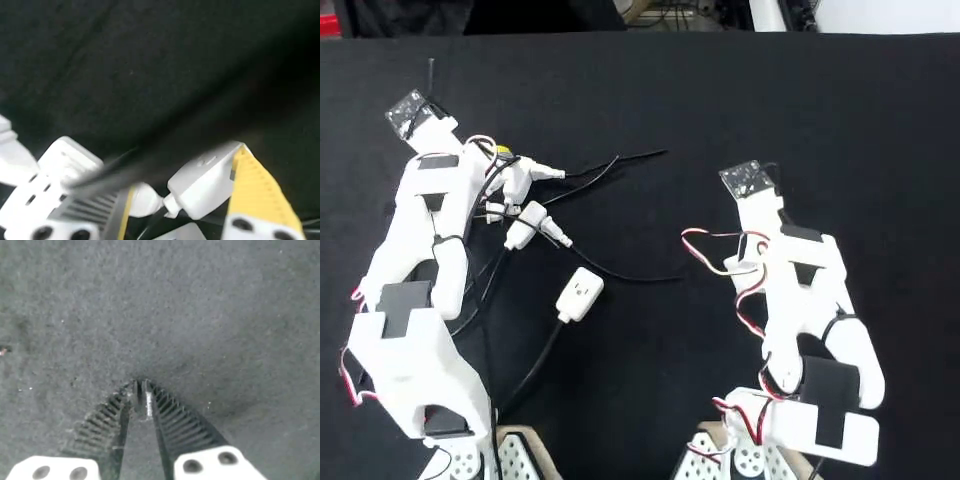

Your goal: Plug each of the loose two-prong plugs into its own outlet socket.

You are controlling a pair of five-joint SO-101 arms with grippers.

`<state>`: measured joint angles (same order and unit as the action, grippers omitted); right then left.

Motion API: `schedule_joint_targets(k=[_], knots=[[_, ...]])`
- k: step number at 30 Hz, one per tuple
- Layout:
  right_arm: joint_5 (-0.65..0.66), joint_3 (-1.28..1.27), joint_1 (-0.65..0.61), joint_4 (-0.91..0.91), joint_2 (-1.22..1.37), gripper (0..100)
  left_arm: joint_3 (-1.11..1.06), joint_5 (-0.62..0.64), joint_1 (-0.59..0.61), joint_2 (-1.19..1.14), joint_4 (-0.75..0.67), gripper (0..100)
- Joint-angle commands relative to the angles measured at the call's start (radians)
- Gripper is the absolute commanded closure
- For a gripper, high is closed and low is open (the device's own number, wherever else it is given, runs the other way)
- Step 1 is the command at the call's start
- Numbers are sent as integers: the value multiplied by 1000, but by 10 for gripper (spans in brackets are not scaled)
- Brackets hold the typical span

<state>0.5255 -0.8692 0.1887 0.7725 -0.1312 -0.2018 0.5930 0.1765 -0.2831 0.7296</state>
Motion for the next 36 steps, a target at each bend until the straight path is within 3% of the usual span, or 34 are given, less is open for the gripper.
schedule_joint_targets(k=[1, 9, 14, 22, 29, 32, 36], knots=[[8, 21, 20, -14, 1, 982, 48, -3, 7, 6, 89, 715], [8, 21, 21, -14, 2, 982, 157, -186, -25, -3, 411, 715], [8, 21, 21, -14, 2, 982, 84, -224, -47, -6, 367, 715], [8, 21, 25, -14, 2, 981, 56, -288, -7, 5, 107, 715], [8, 19, 26, -14, 1, 981, 94, -290, 18, -68, 66, 715], [8, 19, 26, -14, 1, 981, 189, -339, 18, -153, 130, 716], [8, 19, 26, -14, 1, 981, 406, -387, 16, -279, 377, 771]])
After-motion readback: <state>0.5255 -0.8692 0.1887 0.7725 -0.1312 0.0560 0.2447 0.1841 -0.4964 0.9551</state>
